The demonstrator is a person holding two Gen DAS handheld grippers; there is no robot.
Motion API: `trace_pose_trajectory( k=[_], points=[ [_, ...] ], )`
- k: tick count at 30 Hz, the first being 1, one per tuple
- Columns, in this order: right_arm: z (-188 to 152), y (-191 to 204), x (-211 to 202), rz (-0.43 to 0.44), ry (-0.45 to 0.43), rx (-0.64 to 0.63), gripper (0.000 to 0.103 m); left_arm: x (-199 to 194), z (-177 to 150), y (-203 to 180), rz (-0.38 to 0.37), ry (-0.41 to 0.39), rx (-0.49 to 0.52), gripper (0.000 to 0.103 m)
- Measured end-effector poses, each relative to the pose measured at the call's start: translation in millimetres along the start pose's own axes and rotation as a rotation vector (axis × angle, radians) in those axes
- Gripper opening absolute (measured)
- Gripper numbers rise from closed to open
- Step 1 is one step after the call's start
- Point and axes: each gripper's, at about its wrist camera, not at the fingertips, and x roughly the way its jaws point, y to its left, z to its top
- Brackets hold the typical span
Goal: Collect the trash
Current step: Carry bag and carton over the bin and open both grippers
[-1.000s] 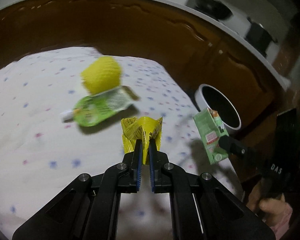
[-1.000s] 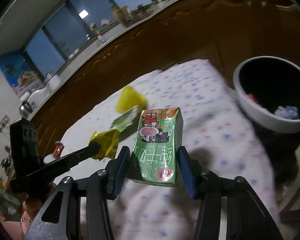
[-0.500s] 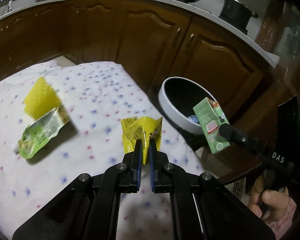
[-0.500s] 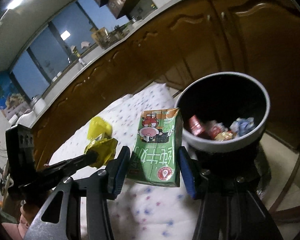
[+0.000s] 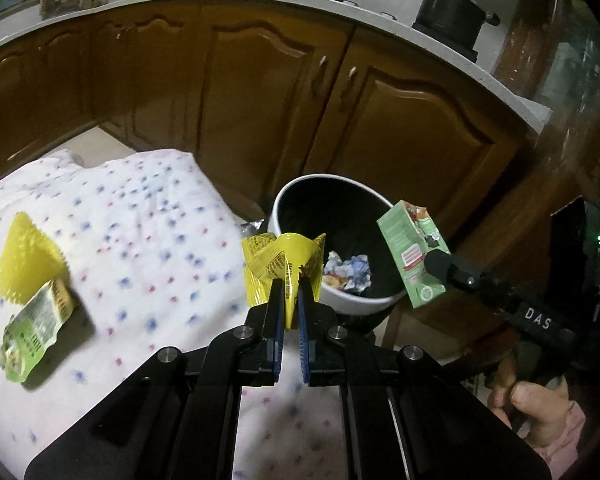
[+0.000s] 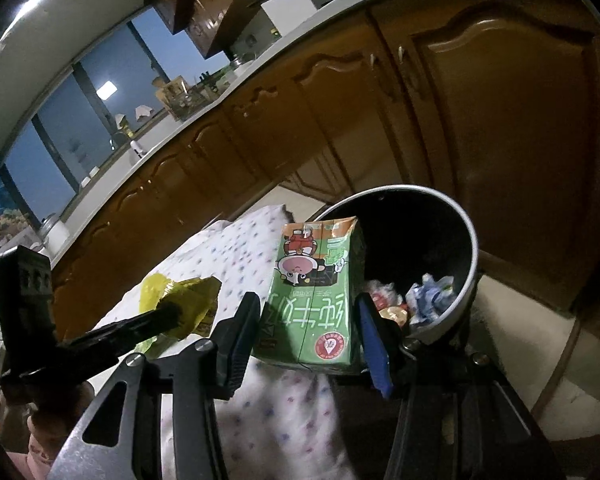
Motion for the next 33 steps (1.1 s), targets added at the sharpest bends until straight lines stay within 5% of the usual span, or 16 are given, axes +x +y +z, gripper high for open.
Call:
trace_pose_trajectory(
  k=[17,33],
  points=[
    [18.4,-25.8,17.5,-0.057,0.013,0.011,0.050,37.9,34.0,-22.9,-0.011,0.026,0.045,0.005],
    [31.3,-47.5,48.3,-0.117,0.075,0.013,0.050,107.6,54.2,-42.8,-0.029,0.142,0.057,0.006]
  ],
)
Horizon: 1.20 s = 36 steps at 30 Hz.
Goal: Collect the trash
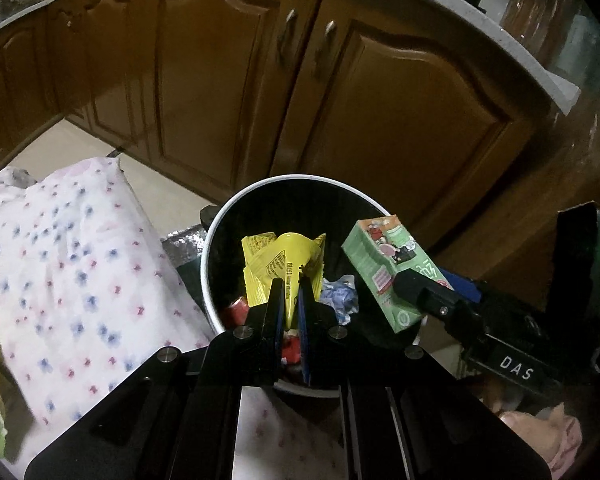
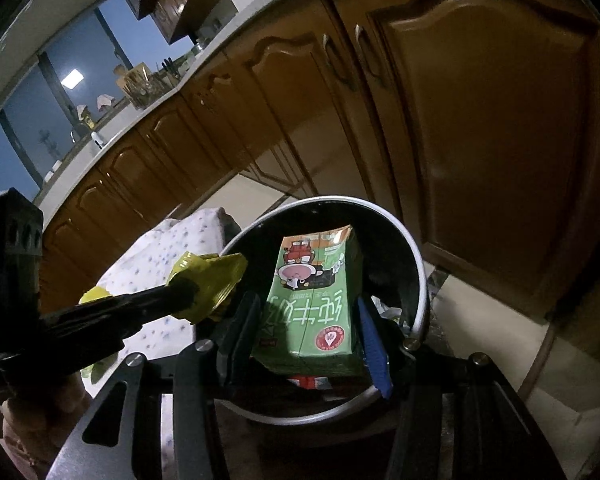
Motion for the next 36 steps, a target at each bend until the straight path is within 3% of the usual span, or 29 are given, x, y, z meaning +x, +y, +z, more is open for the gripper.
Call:
trace_pose_trajectory(
  k=[2,4,5,7,18,21,26,36],
  points=[
    [-0.6,-4.6,2.4,-0.004,0.004,0.016,0.050,3.1,0.4,-1.0,-0.001,0.006,0.002,0.008],
    [1.3,-7.6,4.0,0.011,0.010,0.032,0.052,4.6,-0.2,-1.6,0.004,0.011,0.004,0.018],
    [2.3,-9.1,3.9,0.011,0.007,0.041,0.052,5.1,-0.8,-1.1,0.004,0.015,0.000,0.030],
    [3.8,-11.5,3.0,0.013,0.000,0.053,0.053,2.6,-1.9,0.6,0.002,0.008,-0.013,0.042],
    [-9.4,-17.4,-21.0,0.064,-0.047,0.124,0.055,-27.5,-23.4,22.1,-0.011,-0.042,-0.077,0.043],
    [-16.6,-5.7,-27.2,0.091,-0.054,0.111,0.068,-41.9,-37.7,30.7,0.017,-0.072,-0.089,0.049],
    [-30.9,18.5,-34.0,0.136,-0.052,0.076,0.075,-66.9,-65.1,58.1,0.068,-0.114,-0.136,0.053],
    [-61.5,62.9,-26.4,0.223,-0.001,0.051,0.079,-122.2,-120.0,119.6,0.170,-0.174,-0.265,0.053]
  ],
)
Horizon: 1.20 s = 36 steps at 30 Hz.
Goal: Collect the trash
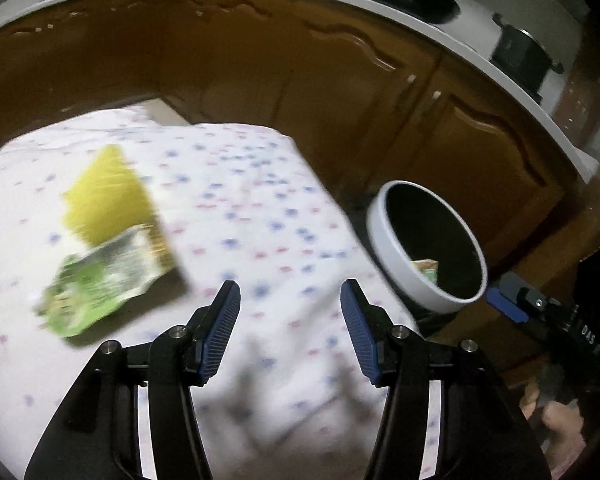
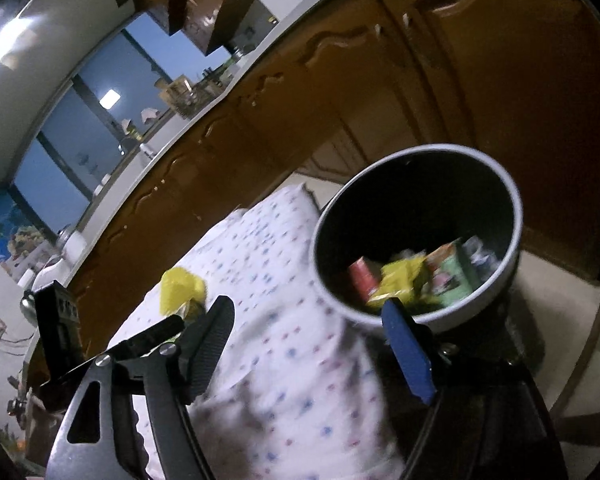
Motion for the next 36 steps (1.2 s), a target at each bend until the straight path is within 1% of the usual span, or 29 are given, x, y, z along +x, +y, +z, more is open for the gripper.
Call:
trace_pose_trajectory(
  k=[3,7,10,16,20,24,27,30,31,36],
  points=[
    [-9.4,8.4,9.0,0.019,0.027,0.000,0.079,-14.2,-8.1,21.2,0.024,-0.009,-0.030,0.057],
    [-24.4,25.8,22.7,0.049,0.067,-0.007,0.079,-30.6,-18.7,49.9,0.061,-0.022,-0.070,0.058],
    [-30.8,39.9,33.4,0.070,0.094,-0.022,0.079,-39.3,-20.8,69.8,0.083,-0.027,-0.092,0.058],
    [-34.6,63.5,50.5,0.106,0.122,-0.052,0.079,-47.7,-14.7,99.0,0.140,-0.040,-0.072,0.059],
    [-29.3,76.9,62.7,0.133,0.138,-0.062,0.079,-40.7,-7.1,112.4,0.146,-0.019,0.000,0.059],
    [-20.2,94.5,78.3,0.175,0.158,-0.094,0.079,-35.0,-2.0,122.6,0.152,-0.011,0.026,0.059],
    [-9.3,114.5,95.5,0.221,0.166,-0.127,0.079,-31.5,-1.2,131.3,0.154,-0.002,0.019,0.059],
    [0.0,136.6,116.3,0.252,0.176,-0.169,0.078,-30.4,-2.9,139.6,0.133,0.007,-0.010,0.059],
    [3.5,148.0,128.4,0.257,0.181,-0.194,0.076,-29.9,-3.3,141.0,0.133,0.008,-0.015,0.059],
    [7.0,184.5,182.3,0.260,0.237,-0.283,0.076,-25.5,-3.8,145.4,0.121,0.021,-0.018,0.059]
  ],
)
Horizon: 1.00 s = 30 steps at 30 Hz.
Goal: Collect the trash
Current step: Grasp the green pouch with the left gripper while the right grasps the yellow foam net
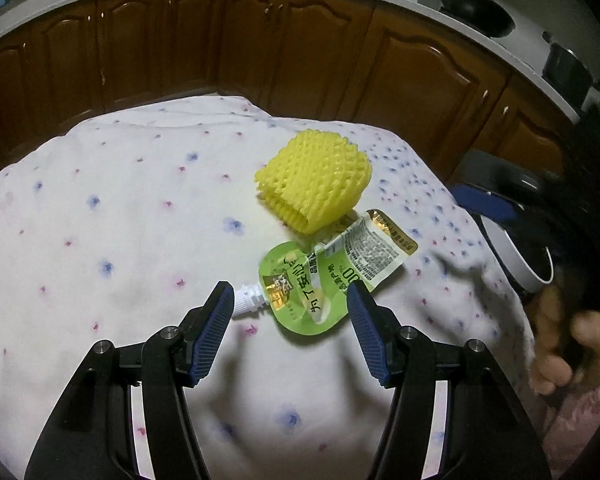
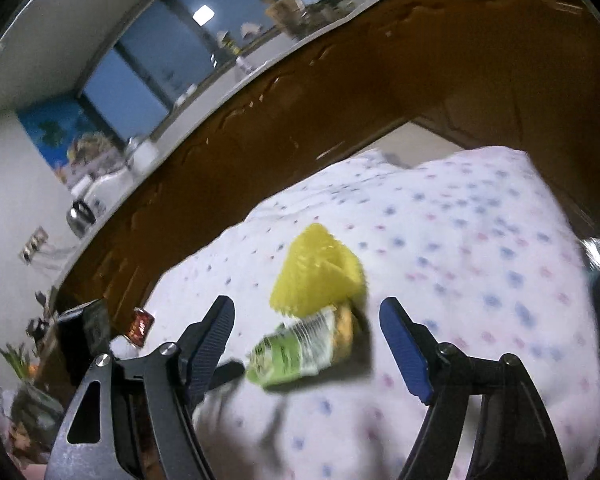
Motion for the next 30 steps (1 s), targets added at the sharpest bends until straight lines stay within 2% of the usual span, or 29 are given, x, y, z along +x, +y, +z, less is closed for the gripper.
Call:
trace_pose_trajectory(
  k=[3,5,6,7,8,14,20,23,26,27,28,30],
  points=[
    [8.5,1.2,35.2,-0.003,0.048,-0.007,0.072,0.9,1.5,-1.0,-0.016,0.003,0.014,0.063],
    [9.8,-1.1,48.1,-0.010,0.066,-0.008,0.063,2.5,3.0,-1.5,-0.012,0.006,0.020,0.064],
    [9.6,-1.0,53.4,-0.024,0.073,-0.016,0.046,3.5,4.2,-1.6,-0.014,0.009,0.024,0.064],
    [8.8,-2.1,55.3,-0.034,0.080,-0.014,0.018,4.1,5.4,-1.3,-0.013,0.010,0.027,0.064],
    [7.6,-3.9,54.1,-0.031,0.080,-0.007,0.013,4.0,6.4,-1.5,-0.009,0.009,0.029,0.064],
    [2.0,-19.0,6.9,-0.028,-0.033,0.036,0.012,8.1,13.7,-4.7,-0.011,-0.004,0.055,0.064],
    [-14.6,-39.3,-57.7,-0.098,-0.138,0.066,0.011,19.5,17.5,-17.5,0.006,0.006,0.106,0.064],
    [-31.4,-46.4,-83.2,-0.143,-0.138,0.062,0.011,27.9,18.5,-26.0,0.018,0.025,0.144,0.064],
    [-47.7,-45.6,-98.0,-0.230,-0.111,0.004,0.011,40.5,19.7,-35.1,0.051,0.053,0.196,0.064],
    [-52.8,-45.2,-101.1,-0.258,-0.096,-0.018,0.012,44.9,19.0,-38.3,0.060,0.068,0.211,0.061],
    [-57.2,-45.2,-102.8,-0.273,-0.077,-0.033,0.012,48.9,17.7,-41.8,0.062,0.086,0.226,0.052],
    [-65.2,-47.6,-107.4,-0.279,-0.055,-0.041,0.012,51.2,14.4,-49.0,0.069,0.097,0.251,0.049]
  ],
)
